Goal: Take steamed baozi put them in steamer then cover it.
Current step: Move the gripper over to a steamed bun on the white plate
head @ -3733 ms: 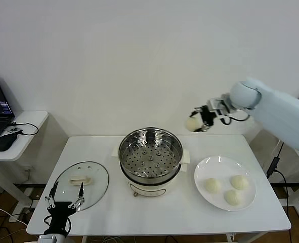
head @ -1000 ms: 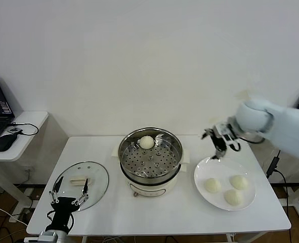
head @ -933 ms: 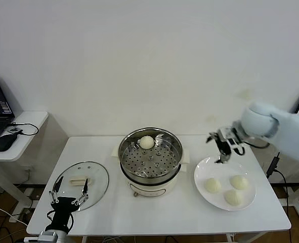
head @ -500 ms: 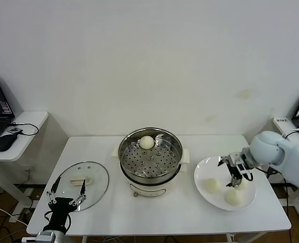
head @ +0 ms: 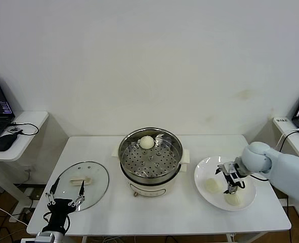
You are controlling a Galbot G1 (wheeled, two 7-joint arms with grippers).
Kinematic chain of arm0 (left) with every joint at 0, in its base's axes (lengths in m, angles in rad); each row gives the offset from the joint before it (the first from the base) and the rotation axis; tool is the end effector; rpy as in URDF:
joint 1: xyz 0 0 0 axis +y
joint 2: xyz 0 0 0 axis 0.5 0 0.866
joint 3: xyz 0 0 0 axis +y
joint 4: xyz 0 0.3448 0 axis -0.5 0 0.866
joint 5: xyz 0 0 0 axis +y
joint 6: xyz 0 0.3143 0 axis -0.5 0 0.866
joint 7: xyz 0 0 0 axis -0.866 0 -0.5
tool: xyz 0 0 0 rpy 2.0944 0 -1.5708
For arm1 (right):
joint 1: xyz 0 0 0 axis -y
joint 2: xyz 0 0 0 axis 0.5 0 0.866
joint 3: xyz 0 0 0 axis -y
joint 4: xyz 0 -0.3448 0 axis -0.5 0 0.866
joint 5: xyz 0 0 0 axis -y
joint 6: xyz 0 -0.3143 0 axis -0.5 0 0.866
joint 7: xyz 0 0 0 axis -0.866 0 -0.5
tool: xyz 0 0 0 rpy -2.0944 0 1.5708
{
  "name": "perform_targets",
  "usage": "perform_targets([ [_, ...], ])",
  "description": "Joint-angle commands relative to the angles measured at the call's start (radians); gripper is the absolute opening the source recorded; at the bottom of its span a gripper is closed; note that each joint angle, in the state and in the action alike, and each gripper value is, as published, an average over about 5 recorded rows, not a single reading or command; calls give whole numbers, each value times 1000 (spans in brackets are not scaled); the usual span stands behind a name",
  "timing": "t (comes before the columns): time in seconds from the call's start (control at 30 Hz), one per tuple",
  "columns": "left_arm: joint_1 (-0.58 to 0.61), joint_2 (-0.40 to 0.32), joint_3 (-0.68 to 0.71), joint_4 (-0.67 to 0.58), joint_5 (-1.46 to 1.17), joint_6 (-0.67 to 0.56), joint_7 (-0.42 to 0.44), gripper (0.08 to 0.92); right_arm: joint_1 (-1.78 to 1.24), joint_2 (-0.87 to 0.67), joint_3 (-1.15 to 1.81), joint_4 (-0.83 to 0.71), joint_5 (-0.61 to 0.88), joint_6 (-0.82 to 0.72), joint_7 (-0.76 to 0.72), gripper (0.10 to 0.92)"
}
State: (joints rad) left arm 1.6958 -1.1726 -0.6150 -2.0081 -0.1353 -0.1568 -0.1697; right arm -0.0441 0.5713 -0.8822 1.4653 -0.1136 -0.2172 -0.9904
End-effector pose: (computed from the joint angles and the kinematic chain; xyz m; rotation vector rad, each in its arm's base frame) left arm 0.1142 0.1060 -0.3188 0.0538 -3.0965 -0.3821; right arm 0.4186 -0.1512 -0.2060 1.3470 -1.3213 1.4751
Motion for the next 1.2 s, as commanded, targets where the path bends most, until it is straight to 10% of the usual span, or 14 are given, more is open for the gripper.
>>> perform_targets([
  [0.03,-1,1,1,2,0,1,0,823,-33,90,18,-91,-19,4,4,823],
  [1.2,-15,-2,14,4,-1,7,-3,823,311,-94,-104,63,195,-64,-65,594],
])
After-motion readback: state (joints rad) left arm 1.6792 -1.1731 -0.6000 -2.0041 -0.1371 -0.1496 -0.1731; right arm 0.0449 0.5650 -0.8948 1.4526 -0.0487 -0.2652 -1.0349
